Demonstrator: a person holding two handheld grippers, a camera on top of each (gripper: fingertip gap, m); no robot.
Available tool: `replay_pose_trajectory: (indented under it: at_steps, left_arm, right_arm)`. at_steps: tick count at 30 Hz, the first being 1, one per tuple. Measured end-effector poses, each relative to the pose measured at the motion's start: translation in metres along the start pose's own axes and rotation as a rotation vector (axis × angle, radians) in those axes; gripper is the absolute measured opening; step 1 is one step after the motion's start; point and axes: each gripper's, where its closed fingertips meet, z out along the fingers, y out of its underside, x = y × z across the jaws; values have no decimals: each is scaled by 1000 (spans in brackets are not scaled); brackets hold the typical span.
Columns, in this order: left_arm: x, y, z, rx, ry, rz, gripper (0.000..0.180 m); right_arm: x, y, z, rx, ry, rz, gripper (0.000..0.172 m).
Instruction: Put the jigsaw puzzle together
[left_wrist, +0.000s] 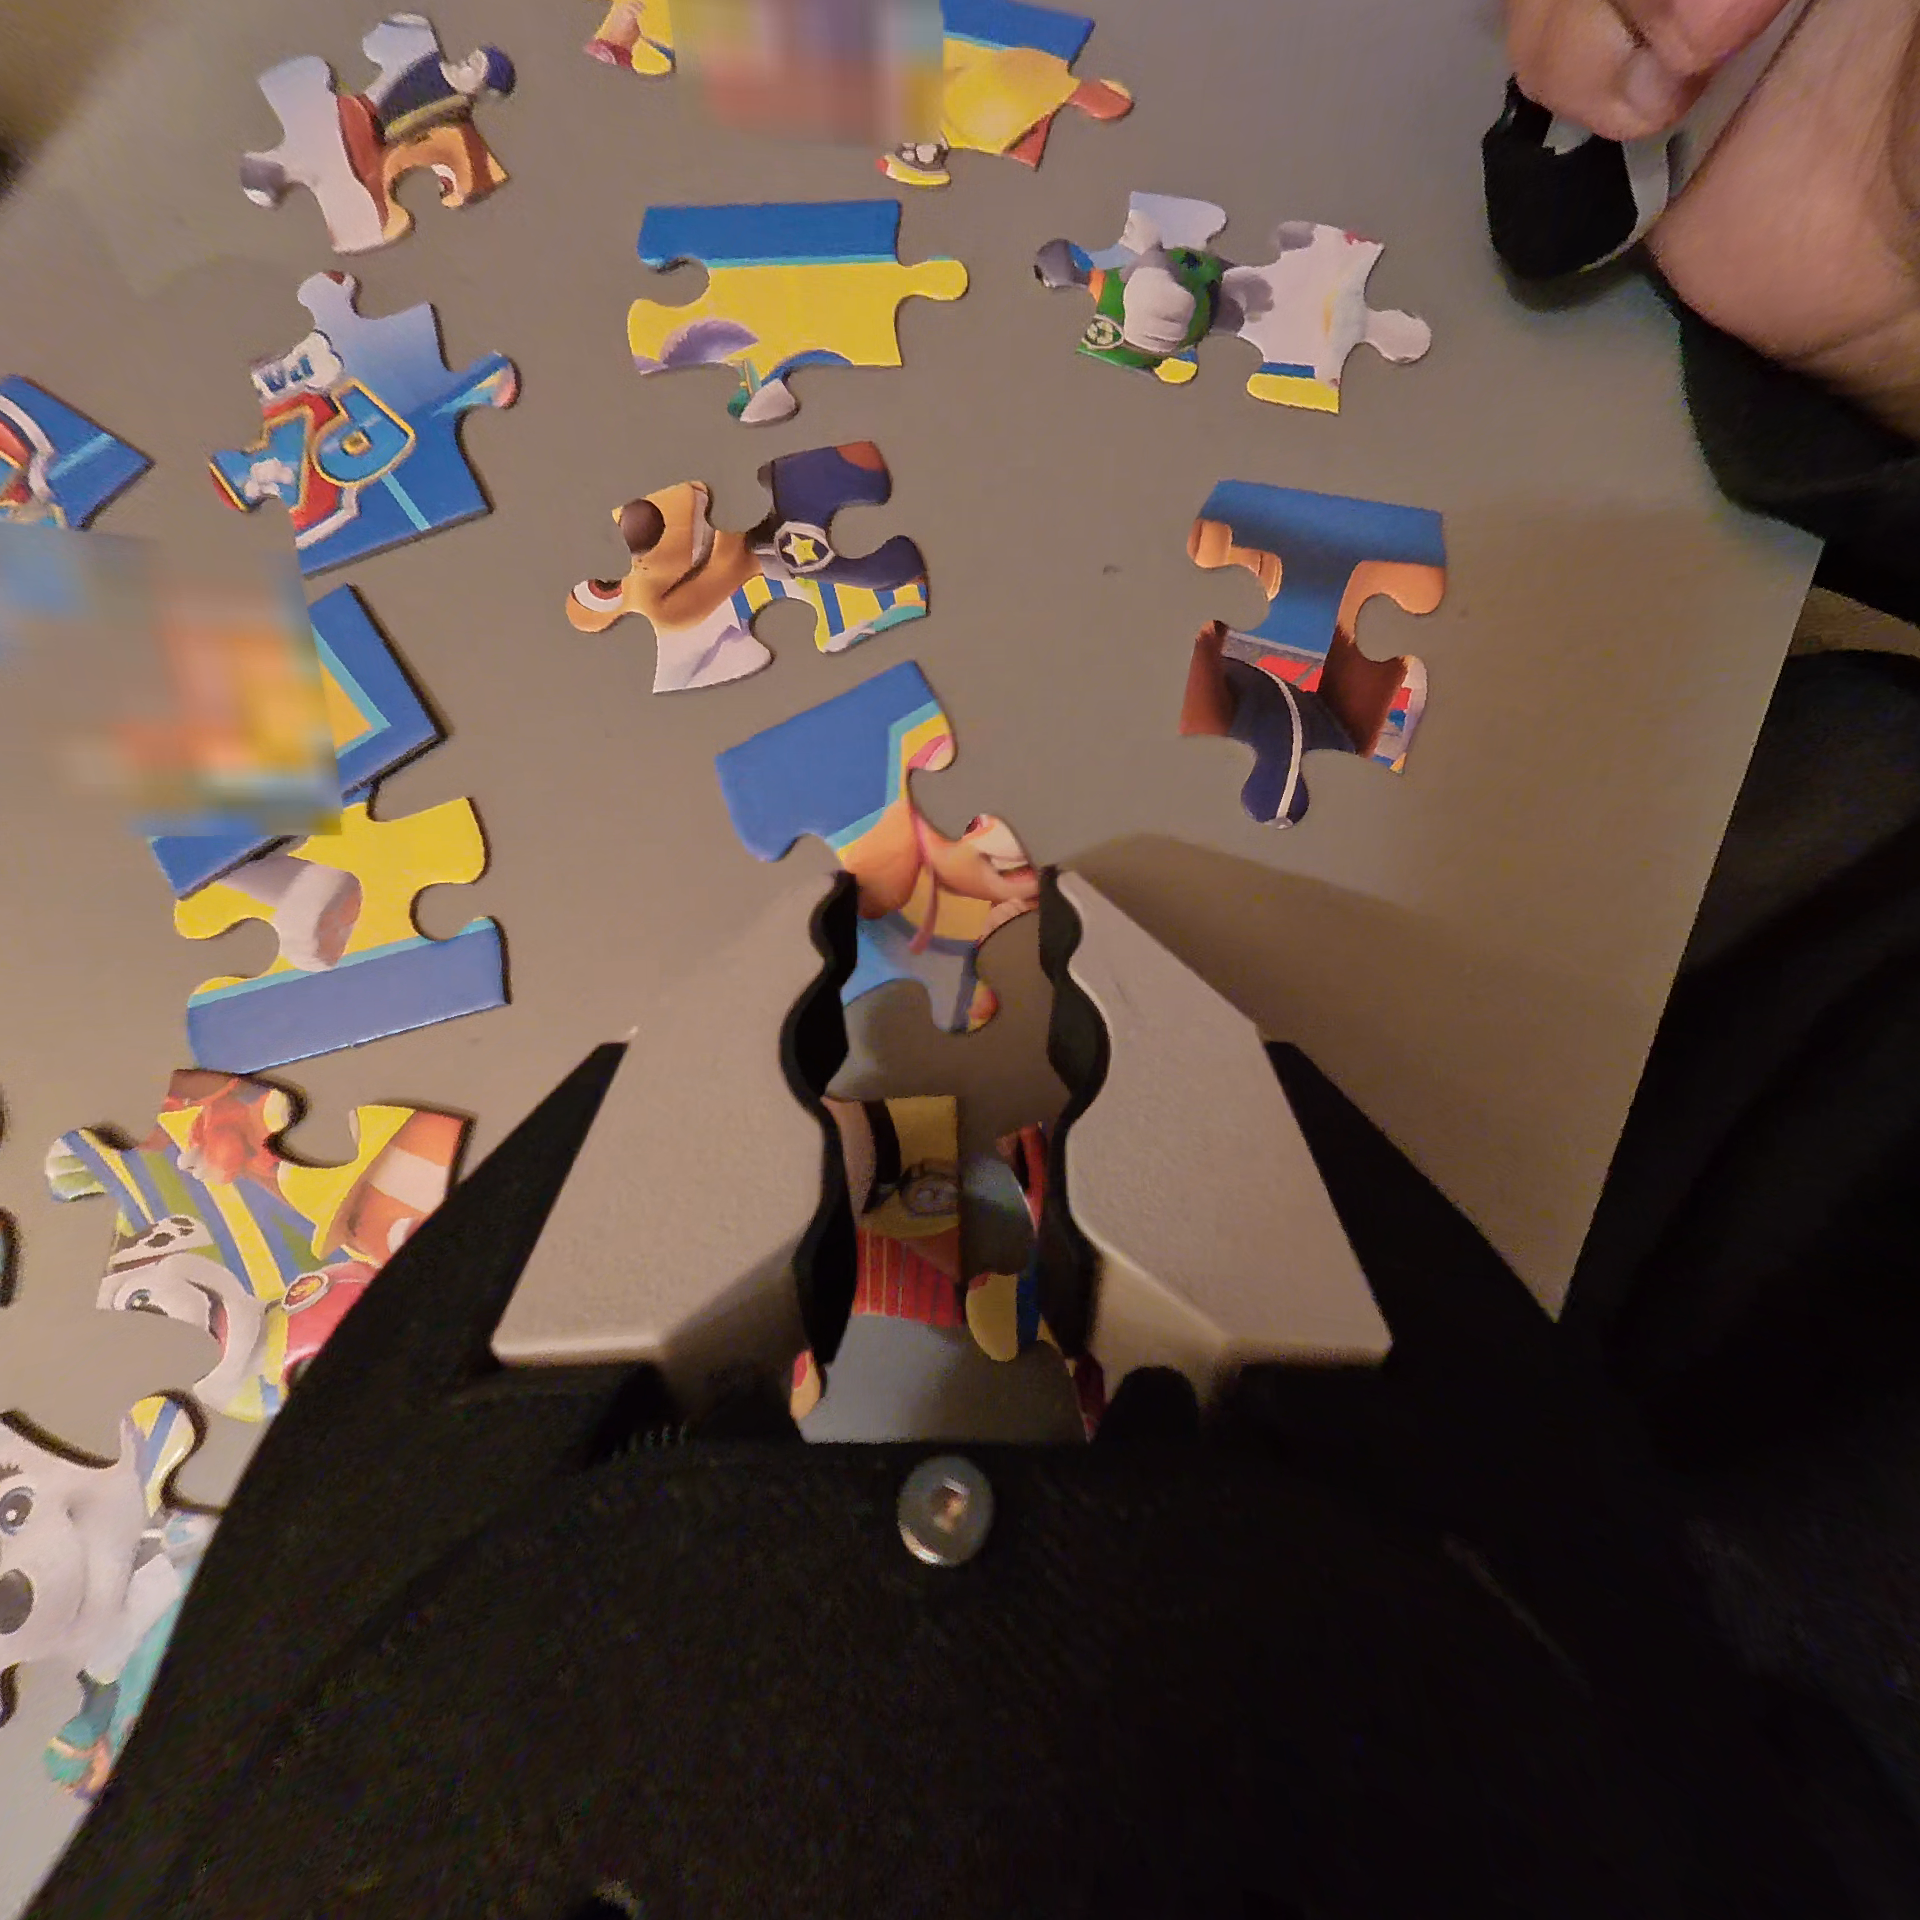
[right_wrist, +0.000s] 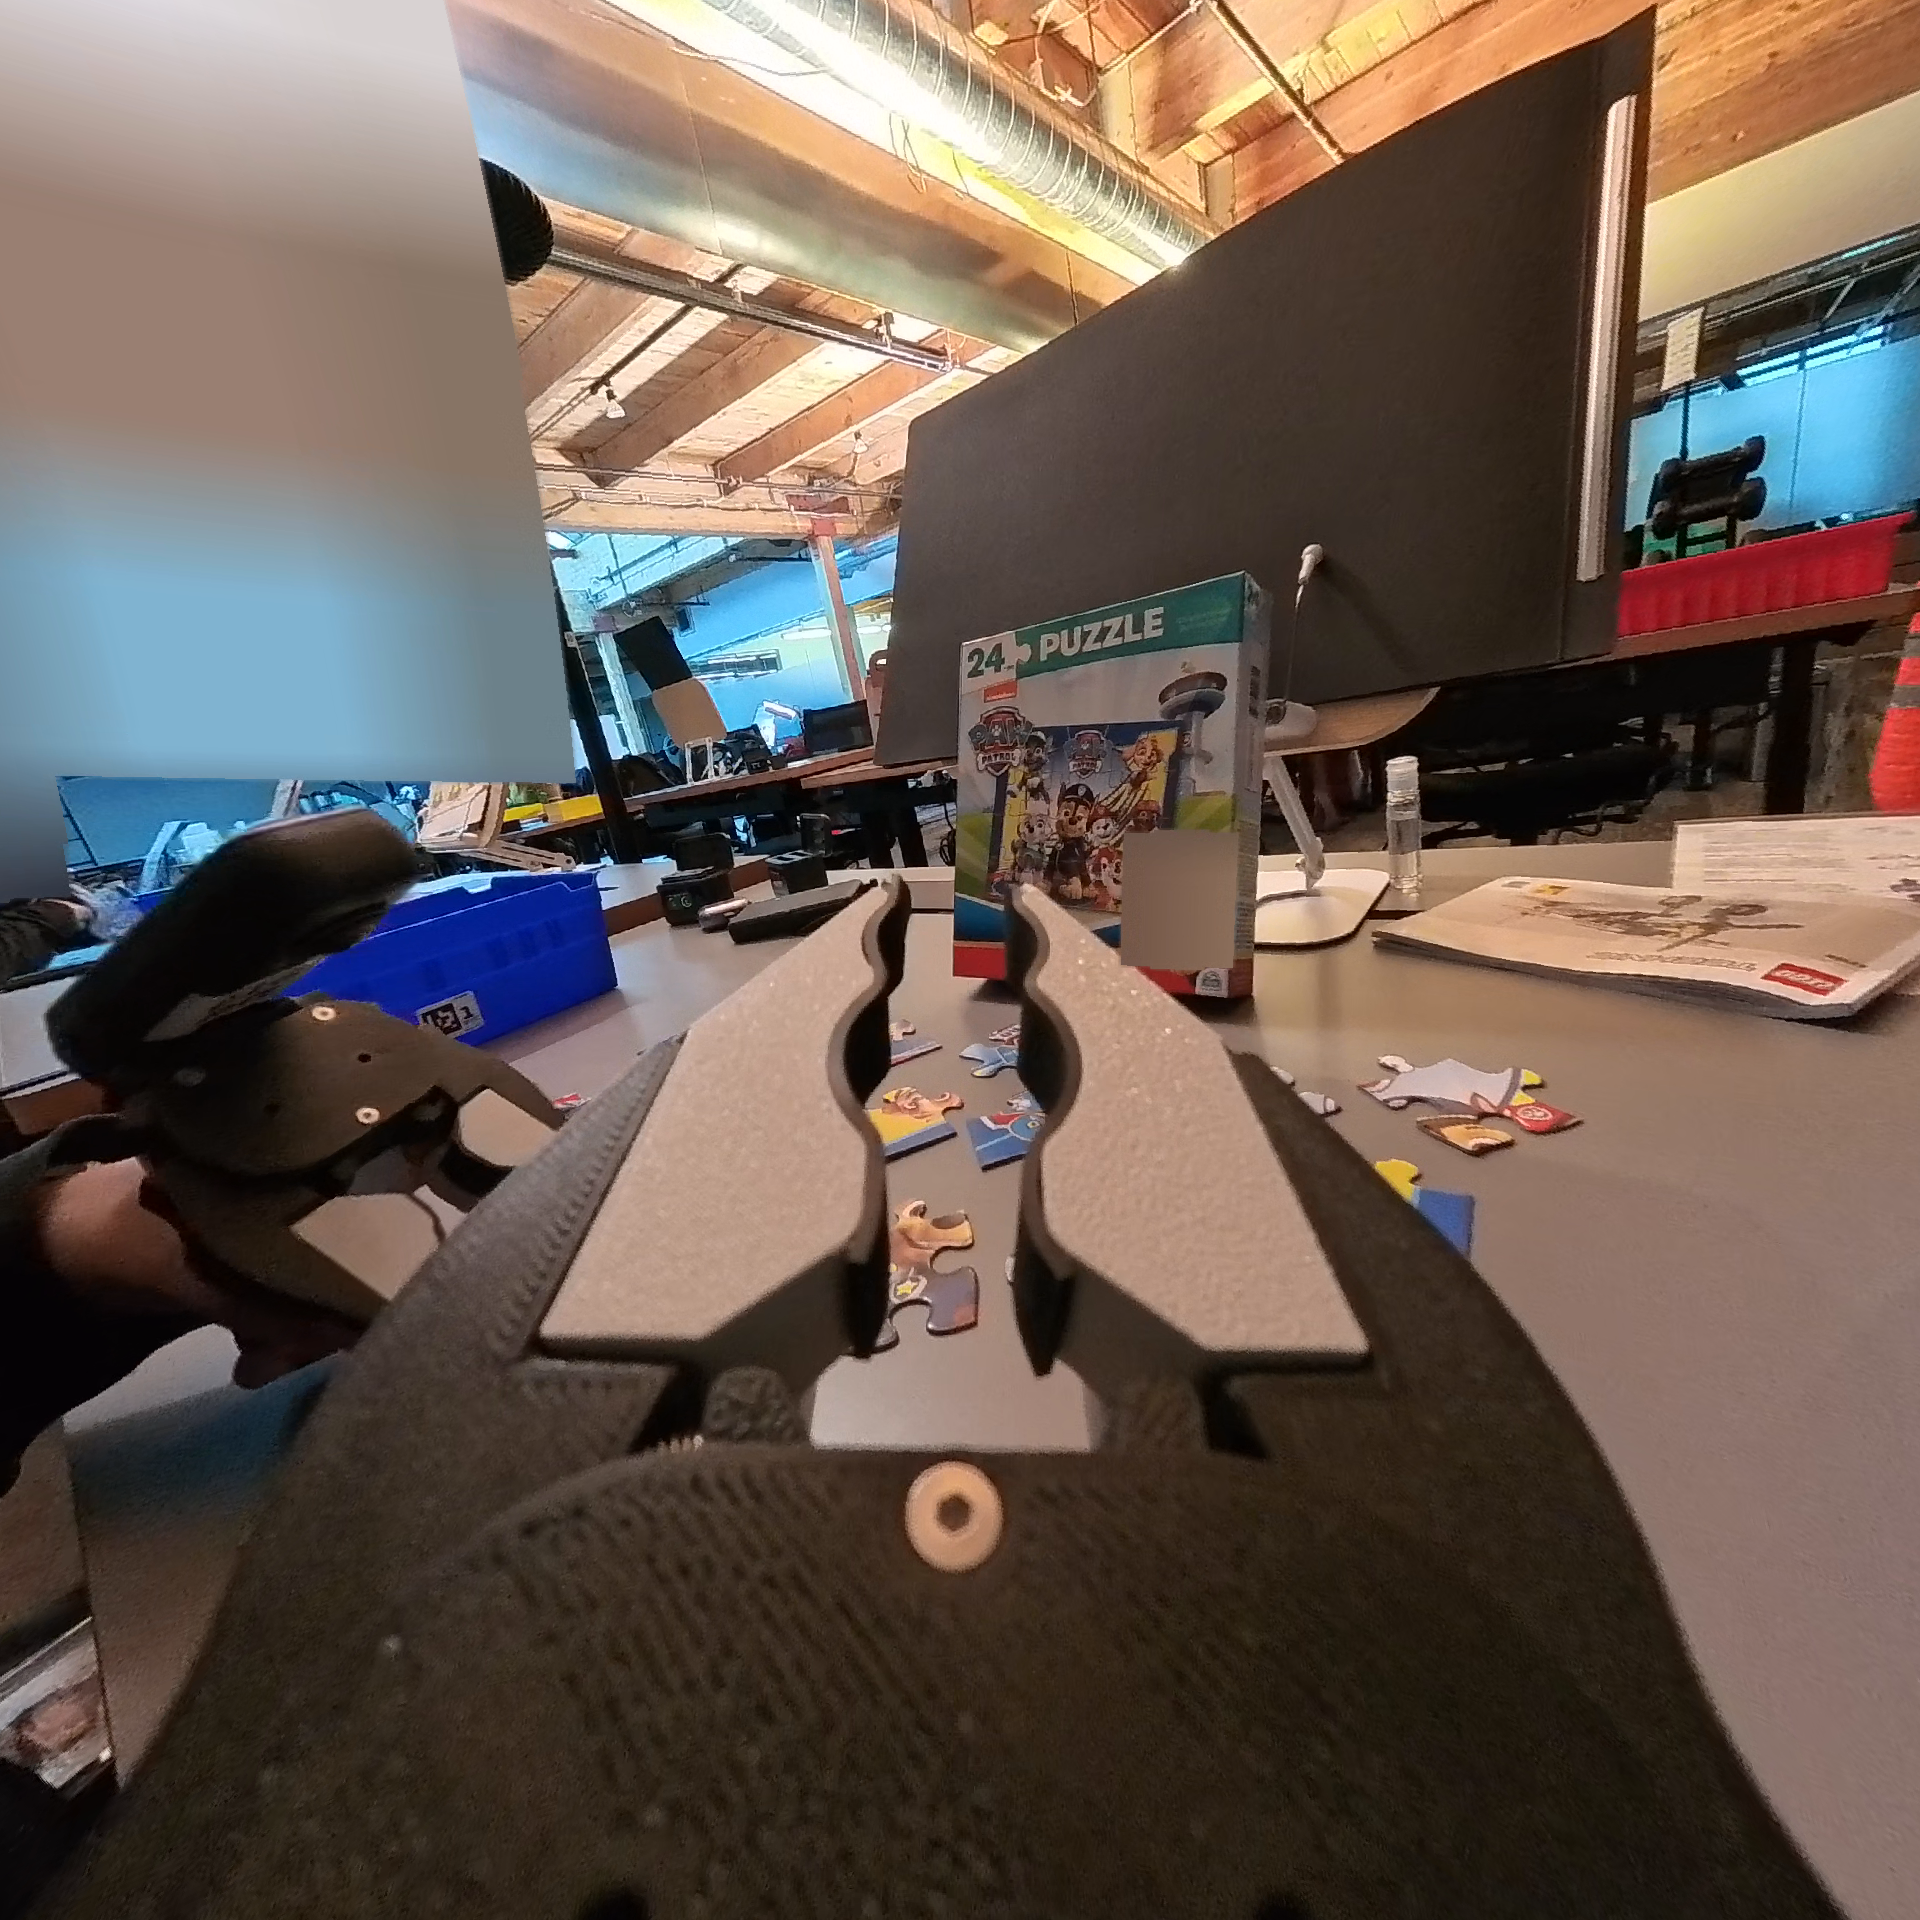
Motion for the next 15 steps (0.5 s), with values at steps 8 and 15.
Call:
replay_pose_trajectory:
  at_steps: [8,15]
  left_arm:
    - [-8,-8,-4,43,-38,-26,39]
    - [-2,-1,0,-5,-7,-51,53]
  right_arm:
    - [0,0,0,0,-3,3,16]
    - [0,0,0,0,-4,10,17]
